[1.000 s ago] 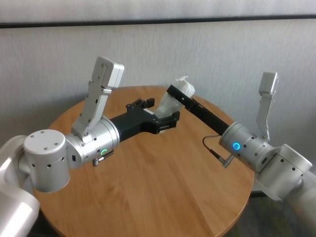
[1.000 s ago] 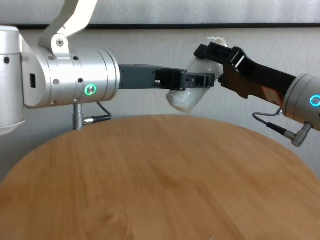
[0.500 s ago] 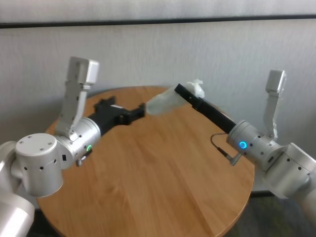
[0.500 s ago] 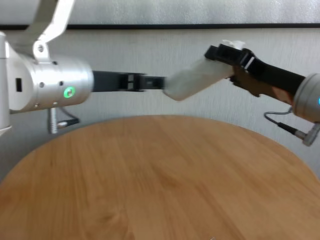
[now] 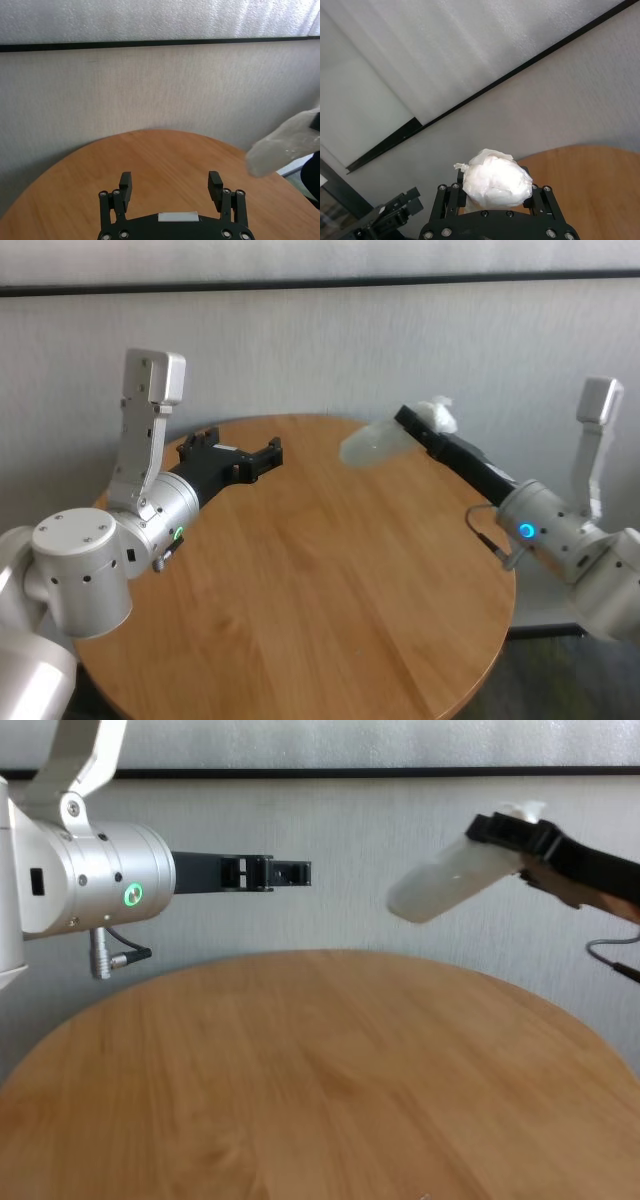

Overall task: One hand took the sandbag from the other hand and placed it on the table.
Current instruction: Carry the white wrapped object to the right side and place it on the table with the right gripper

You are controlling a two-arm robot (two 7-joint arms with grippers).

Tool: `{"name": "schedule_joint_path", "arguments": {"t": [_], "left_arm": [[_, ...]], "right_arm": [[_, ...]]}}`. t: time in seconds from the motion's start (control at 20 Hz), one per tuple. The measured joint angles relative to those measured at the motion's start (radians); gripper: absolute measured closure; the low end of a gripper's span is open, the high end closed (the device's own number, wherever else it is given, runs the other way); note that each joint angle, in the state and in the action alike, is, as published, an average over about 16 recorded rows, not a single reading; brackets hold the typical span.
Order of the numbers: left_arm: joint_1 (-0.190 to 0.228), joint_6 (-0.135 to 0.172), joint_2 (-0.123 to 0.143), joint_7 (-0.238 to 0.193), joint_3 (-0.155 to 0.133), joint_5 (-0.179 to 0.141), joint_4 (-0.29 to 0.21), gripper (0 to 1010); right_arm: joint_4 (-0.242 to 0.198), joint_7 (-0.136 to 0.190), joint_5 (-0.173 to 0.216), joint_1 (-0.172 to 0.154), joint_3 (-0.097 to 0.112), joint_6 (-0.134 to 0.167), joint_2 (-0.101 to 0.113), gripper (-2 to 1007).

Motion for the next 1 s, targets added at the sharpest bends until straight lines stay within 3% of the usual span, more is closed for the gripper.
{"name": "schedule_joint_path", "arguments": {"t": [0.55, 1.0], "left_arm": [[0.000, -0.007, -0.036, 0.052, -0.021, 0.048, 0.005, 8], [-0.006, -0.024, -0.061, 0.073, -0.032, 0.084, 0.015, 8]], "right_arm": [[-0.094, -0.029, -0.058, -0.060, 0.045, 0.007, 0.099, 421], [-0.160, -0.027, -0.135, -0.098, 0.055, 0.013, 0.173, 421]]}}
